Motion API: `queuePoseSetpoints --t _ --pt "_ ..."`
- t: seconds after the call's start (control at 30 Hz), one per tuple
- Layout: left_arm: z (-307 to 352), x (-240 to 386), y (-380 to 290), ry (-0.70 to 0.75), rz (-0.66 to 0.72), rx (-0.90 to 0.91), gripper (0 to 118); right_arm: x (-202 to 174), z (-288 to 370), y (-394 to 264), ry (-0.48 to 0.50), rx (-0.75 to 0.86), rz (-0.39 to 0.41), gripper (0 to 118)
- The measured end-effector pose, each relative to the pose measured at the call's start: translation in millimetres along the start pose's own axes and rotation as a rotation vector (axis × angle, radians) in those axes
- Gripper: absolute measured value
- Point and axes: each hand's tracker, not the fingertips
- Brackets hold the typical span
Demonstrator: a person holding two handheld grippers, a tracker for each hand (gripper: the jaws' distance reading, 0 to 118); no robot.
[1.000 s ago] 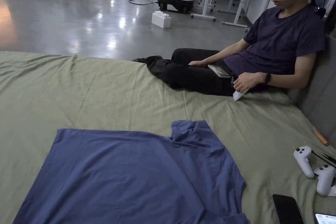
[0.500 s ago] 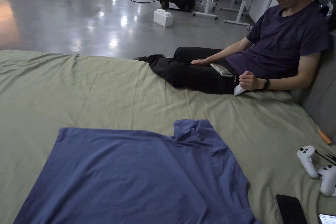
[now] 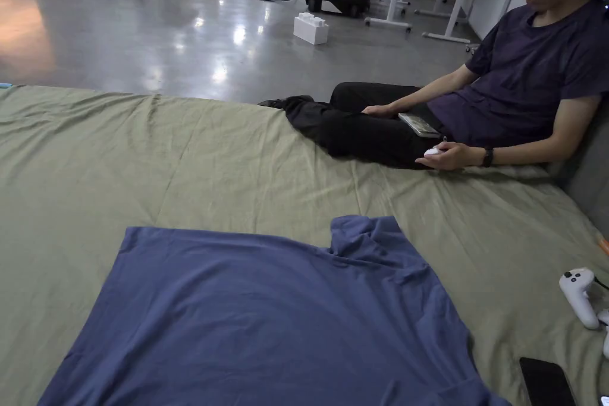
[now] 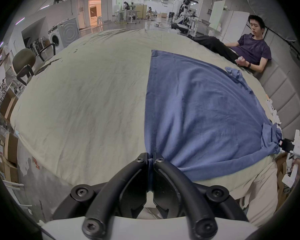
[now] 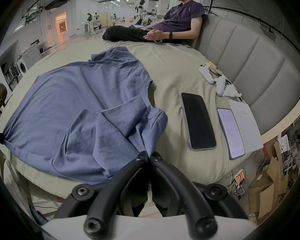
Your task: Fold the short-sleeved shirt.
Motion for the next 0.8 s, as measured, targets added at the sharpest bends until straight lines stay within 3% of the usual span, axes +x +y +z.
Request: queuePoseSetpoints --t 0.43,0.6,0.8 --pt "3 3 88 -0.041 0.006 0.181 5 18 7 96 0.081 0.086 -0.092 3" --pt "-28 8 125 -0.031 0.005 0.210 5 10 -21 137 0.062 0.108 -0.116 3" --pt "-76 18 155 0.005 -0.015 0.201 5 -9 -69 172 0.013 0.139 -0.090 3"
